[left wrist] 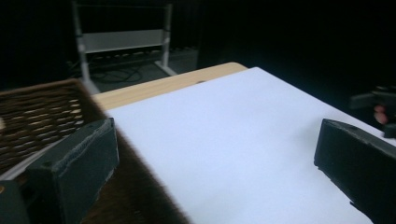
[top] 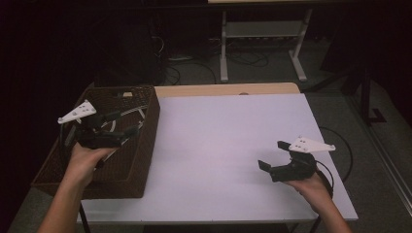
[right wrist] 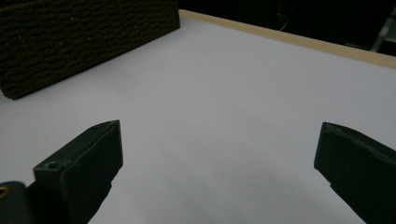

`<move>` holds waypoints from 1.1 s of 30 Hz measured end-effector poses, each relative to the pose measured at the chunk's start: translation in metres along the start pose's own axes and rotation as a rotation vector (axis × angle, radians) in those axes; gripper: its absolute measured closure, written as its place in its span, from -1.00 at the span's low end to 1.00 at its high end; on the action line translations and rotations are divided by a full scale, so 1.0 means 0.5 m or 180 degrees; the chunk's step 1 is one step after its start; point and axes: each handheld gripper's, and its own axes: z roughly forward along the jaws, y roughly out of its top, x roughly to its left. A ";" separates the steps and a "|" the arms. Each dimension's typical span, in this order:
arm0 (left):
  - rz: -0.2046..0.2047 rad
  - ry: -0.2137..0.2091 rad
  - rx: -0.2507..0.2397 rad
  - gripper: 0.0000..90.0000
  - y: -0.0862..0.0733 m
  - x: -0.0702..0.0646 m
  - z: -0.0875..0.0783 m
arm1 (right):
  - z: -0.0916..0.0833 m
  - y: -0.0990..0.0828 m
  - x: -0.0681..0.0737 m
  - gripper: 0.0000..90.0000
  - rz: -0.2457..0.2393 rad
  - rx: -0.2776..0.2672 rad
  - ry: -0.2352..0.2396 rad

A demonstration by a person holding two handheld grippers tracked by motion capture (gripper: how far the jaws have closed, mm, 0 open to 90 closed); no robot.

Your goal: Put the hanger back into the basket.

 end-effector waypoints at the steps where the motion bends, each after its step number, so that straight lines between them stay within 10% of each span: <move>1: 0.0001 -0.0032 -0.0007 -1.00 -0.003 -0.006 0.005 | 0.000 0.004 -0.001 -0.98 0.0002 -0.0012 -0.0001; 12: 0.0124 -0.0409 -0.0171 -1.00 -0.023 -0.065 0.045 | -0.011 0.052 -0.014 -0.99 0.0011 -0.0253 0.0182; 33: 0.0221 -0.0613 -0.0223 -1.00 -0.049 -0.093 0.080 | -0.040 0.127 -0.009 -0.99 -0.0068 -0.0846 0.0266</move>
